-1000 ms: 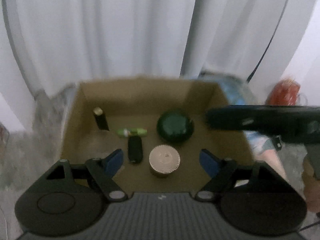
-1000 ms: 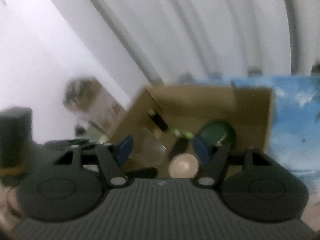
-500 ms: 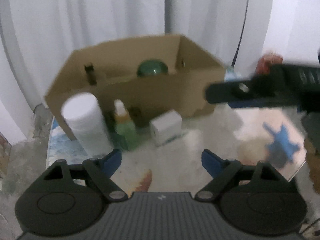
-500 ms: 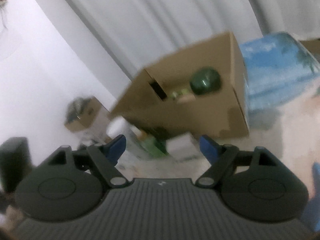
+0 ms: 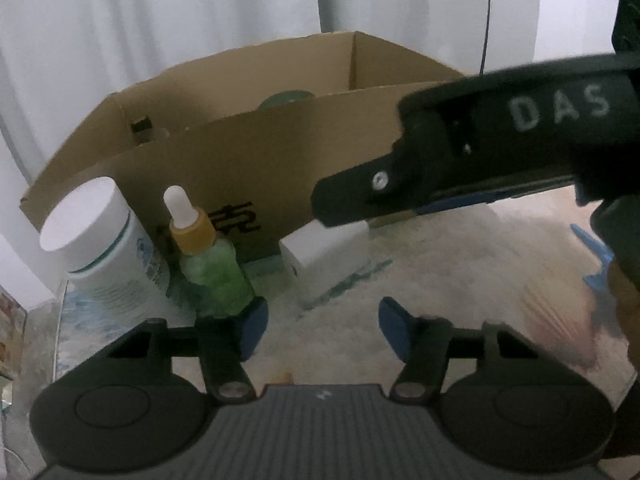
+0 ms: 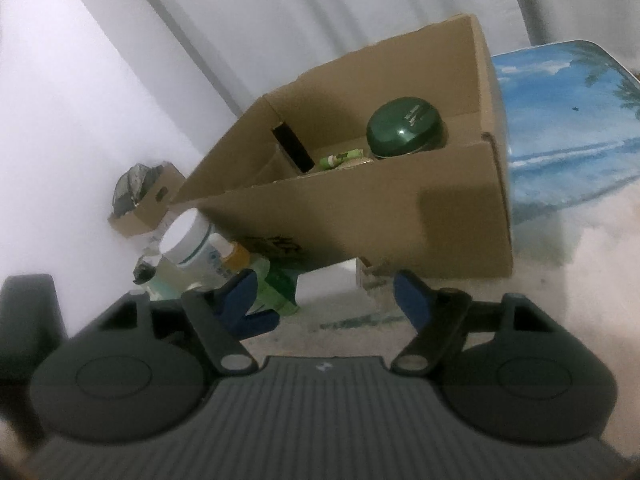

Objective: Organize rigid objects
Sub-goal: 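Move the right gripper to the white charger cube and close on it, then carry the white cube with the right gripper into the box and release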

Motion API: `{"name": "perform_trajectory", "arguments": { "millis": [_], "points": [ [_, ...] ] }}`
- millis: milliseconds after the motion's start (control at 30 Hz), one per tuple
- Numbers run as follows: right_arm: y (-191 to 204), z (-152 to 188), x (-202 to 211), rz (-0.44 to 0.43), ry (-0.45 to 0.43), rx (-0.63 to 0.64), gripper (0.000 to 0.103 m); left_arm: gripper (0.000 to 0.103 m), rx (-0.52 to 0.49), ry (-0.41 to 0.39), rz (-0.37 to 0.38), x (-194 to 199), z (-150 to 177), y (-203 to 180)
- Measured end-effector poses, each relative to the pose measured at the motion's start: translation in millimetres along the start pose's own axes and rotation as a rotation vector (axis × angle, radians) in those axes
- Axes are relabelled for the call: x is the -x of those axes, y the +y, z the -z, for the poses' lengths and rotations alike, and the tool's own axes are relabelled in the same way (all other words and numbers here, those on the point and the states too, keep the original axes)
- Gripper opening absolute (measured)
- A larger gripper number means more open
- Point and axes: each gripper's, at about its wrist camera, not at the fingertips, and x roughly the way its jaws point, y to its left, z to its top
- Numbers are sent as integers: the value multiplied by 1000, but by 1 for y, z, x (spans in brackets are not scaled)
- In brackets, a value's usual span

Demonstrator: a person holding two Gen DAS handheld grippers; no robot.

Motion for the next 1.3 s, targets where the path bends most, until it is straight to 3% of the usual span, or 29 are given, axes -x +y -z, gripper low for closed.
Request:
{"name": "perform_trajectory", "arguments": {
  "millis": [167,267,800,933,1300],
  "points": [
    [-4,-2,-15,6,27,14,52,50,-2,-5,-5,-6,-3,-1],
    [-5,-2,-19,11,29,24,49,46,4,-9,0,-8,-3,-1],
    [10,-5,-25,39,37,119,44,32,12,-12,-4,-22,-2,-5],
    [12,-4,-29,37,43,130,38,28,17,-16,-14,-24,-2,-5],
    [19,-2,-19,67,50,134,33,27,30,-30,-4,-14,-4,-5]
  ]
}}
